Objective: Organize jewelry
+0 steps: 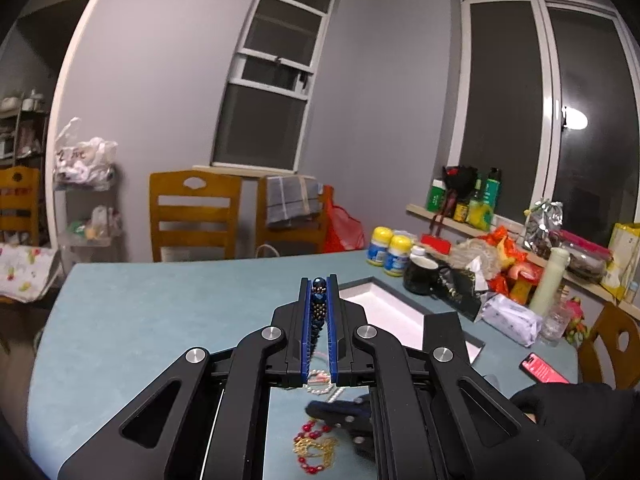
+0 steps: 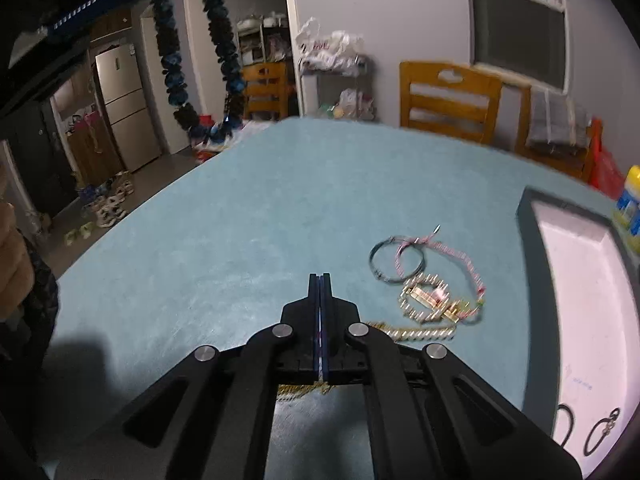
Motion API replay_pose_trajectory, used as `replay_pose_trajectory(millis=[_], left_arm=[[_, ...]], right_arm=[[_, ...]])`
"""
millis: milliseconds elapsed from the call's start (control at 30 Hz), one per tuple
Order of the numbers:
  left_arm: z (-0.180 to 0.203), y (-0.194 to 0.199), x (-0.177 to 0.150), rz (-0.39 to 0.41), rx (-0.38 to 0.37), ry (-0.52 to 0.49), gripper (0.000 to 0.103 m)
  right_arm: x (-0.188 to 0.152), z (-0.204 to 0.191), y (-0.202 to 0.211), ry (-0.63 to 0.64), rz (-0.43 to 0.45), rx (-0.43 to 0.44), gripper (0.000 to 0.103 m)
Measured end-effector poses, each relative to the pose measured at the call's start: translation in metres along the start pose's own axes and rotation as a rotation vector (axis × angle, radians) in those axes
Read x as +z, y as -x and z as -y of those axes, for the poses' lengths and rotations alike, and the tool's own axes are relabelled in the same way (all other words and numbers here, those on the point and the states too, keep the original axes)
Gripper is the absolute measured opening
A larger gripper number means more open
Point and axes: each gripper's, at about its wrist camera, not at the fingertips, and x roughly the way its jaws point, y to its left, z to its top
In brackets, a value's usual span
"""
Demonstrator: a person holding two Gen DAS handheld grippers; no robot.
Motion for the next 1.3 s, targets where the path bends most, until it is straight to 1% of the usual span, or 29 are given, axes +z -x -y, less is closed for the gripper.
replay_pose_trajectory(millis=[67, 100, 133, 167, 200, 267, 367, 433, 500, 567, 633, 667, 733, 800, 833, 900, 1000, 1200, 1300], left_arm=[[-0.003, -0.003, -0.001, -0.008, 0.014, 0.000, 0.007], [-0.004, -0.004, -0.002, -0.012, 0.020, 0.004, 0.007], [-0.005, -0.005, -0.003, -0.014, 0.024, 0.008, 0.007], [-0.006, -0.006, -0.003, -0.020, 0.026, 0.007, 0.007], [-0.006, -0.006, -0.004, -0.021, 0.031, 0.004, 0.007], [-0.005, -0.007, -0.004, -0.023, 0.012, 0.009, 0.007], [-0.005, -0.008, -0.006, -0.032, 0.010, 0.003, 0.007], [-0.006, -0.007, -0.006, -0.035, 0.004, 0.009, 0.007], [-0.006, -0.006, -0.006, -0.033, 0.007, 0.003, 0.007], [-0.006, -0.007, -0.006, -0.035, 0.009, 0.009, 0.007], [-0.007, -0.007, -0.007, -0.039, 0.022, 0.005, 0.007], [-0.008, -0.007, -0.007, -0.039, 0.019, 0.010, 0.007], [-0.011, -0.008, -0.006, -0.039, 0.017, 0.022, 0.007], [-0.014, -0.008, -0.006, -0.038, 0.020, 0.026, 0.007], [-0.015, -0.008, -0.006, -0.038, 0.016, 0.035, 0.007], [-0.015, -0.009, -0.007, -0.043, 0.033, 0.026, 0.007], [-0.011, -0.011, -0.008, -0.045, 0.026, 0.016, 0.007], [-0.009, -0.017, -0.012, -0.050, 0.034, 0.010, 0.007], [-0.007, -0.022, -0.015, -0.055, 0.054, 0.003, 0.007]], right_arm=[[-0.004, -0.003, -0.005, 0.006, -0.048, 0.014, 0.009], [-0.007, -0.004, -0.005, 0.011, -0.057, 0.011, 0.019], [-0.009, -0.006, -0.007, 0.018, -0.074, 0.006, 0.033], [-0.010, -0.007, -0.009, 0.025, -0.083, 0.006, 0.036], [-0.010, -0.009, -0.010, 0.037, -0.088, 0.001, 0.037], [-0.013, -0.010, -0.011, 0.044, -0.103, -0.006, 0.037], [-0.017, -0.013, -0.019, 0.065, -0.139, -0.031, 0.037], [-0.018, -0.020, -0.022, 0.096, -0.146, -0.034, 0.049], [-0.018, -0.025, -0.023, 0.123, -0.152, -0.026, 0.050], [-0.018, -0.028, -0.024, 0.134, -0.152, -0.031, 0.049], [-0.018, -0.026, -0.025, 0.111, -0.161, 0.012, 0.035], [-0.018, -0.027, -0.024, 0.114, -0.163, 0.022, 0.031], [-0.019, -0.031, -0.021, 0.136, -0.162, 0.026, 0.017], [-0.021, -0.034, -0.019, 0.141, -0.156, 0.025, 0.011], [-0.021, -0.034, -0.019, 0.140, -0.155, 0.023, 0.011], [-0.021, -0.031, -0.017, 0.126, -0.143, 0.020, 0.009], [-0.017, -0.026, -0.011, 0.105, -0.114, 0.015, 0.009], [-0.006, -0.017, 0.019, 0.074, 0.000, -0.030, 0.009], [-0.001, -0.009, 0.038, 0.052, 0.069, -0.063, 0.009]])
